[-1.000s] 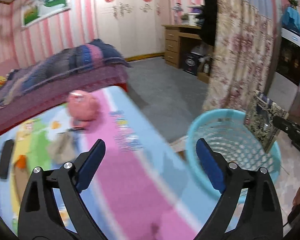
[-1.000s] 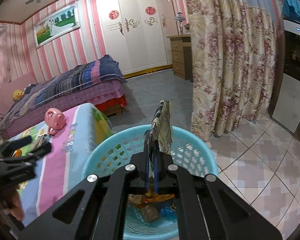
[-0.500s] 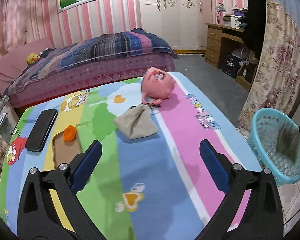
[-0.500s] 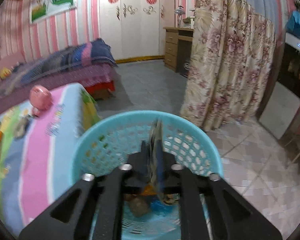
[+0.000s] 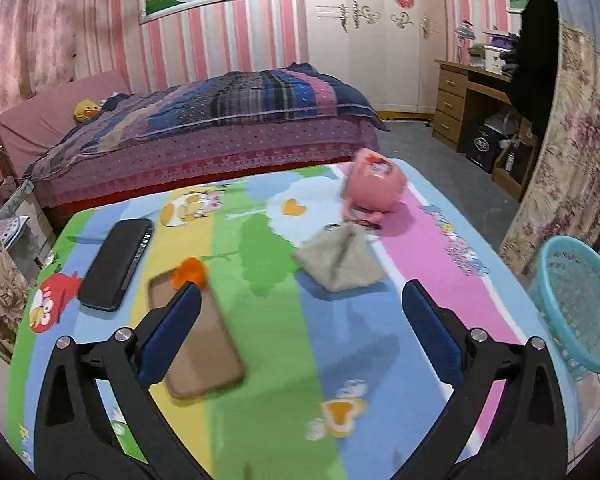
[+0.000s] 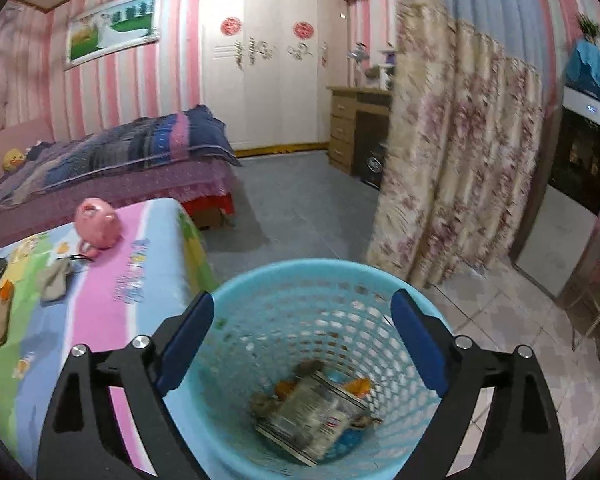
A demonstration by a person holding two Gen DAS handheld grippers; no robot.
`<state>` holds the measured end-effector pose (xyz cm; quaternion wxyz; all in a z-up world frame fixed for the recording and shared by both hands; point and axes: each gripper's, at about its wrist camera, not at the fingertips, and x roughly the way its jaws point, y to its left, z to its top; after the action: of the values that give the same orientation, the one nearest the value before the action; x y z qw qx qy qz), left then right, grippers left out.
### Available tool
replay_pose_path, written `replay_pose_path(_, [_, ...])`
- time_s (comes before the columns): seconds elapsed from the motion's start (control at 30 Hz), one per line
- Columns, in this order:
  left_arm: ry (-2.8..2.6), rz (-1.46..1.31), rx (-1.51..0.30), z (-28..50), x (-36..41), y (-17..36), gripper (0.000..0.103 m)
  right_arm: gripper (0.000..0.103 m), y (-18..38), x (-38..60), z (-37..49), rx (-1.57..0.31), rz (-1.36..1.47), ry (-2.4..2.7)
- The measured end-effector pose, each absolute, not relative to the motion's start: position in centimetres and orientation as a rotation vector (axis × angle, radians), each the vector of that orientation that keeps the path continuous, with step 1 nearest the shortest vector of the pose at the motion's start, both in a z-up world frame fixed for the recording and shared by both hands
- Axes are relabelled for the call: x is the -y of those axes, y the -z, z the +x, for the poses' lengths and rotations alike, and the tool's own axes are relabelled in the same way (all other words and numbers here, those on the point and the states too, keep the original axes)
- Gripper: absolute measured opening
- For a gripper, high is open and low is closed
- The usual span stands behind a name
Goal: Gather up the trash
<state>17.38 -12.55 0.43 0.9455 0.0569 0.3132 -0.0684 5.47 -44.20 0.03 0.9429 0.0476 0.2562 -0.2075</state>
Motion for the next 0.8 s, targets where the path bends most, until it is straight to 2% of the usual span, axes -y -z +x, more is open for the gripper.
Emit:
replay_pose_path(0.63, [-0.019, -0.074, -0.766, 24.1, -0.9, 4.7, 0.097, 0.091, 2.4, 30.8, 13.9, -0.563, 0.056, 0.116])
replay_pose_path(0.8, [0.005, -0.124, -0.815, 26.0, -1.3, 6.1, 0.090, 0.091, 4.0, 29.9, 15.4, -0.605, 0.046, 0.119])
